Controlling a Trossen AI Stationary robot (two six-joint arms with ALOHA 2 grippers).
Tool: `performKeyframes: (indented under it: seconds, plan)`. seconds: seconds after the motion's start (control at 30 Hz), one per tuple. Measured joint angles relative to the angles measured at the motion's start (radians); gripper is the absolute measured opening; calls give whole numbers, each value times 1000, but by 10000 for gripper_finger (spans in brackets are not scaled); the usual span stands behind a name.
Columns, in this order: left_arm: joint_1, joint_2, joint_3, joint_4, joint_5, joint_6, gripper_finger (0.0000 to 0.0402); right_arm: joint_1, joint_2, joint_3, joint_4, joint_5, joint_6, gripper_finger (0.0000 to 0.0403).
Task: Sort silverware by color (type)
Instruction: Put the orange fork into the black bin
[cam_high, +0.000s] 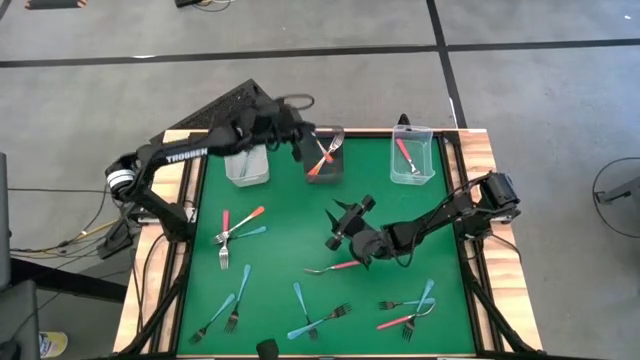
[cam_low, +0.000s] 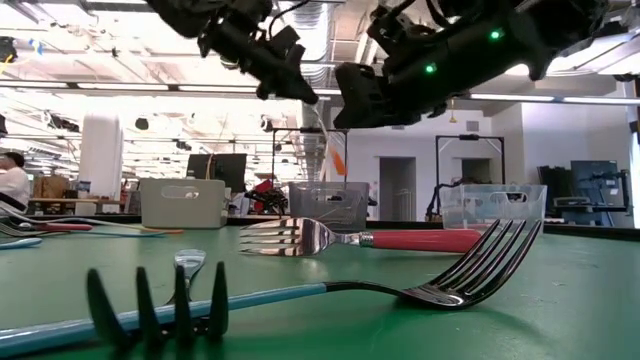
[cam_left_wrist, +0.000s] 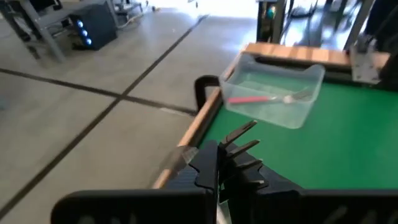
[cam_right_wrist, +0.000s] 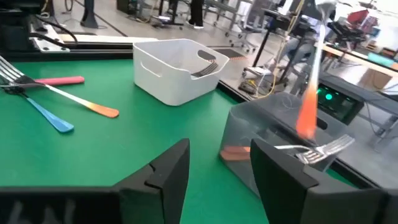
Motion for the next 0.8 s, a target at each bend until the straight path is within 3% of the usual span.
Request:
performKeyframes:
  seconds: [0.2,0.47,0.6,0.7,0.8]
  plan:
    - [57,57,128,-175,84,77,0,49,-1,0,2,66,19,194]
    - [82,217,135,-182,109,144,3,95,-50,0,-28,102,38,195]
    - [82,253,136,-173,111,120,32,115,-97,0,-190,94,152,195]
    - [82,263,136,-187,133,112,74,120,-141,0,-352,-57,282,195]
    - [80,263,136,-168,126,114,126,91,-160,0,-434,-417,344,195]
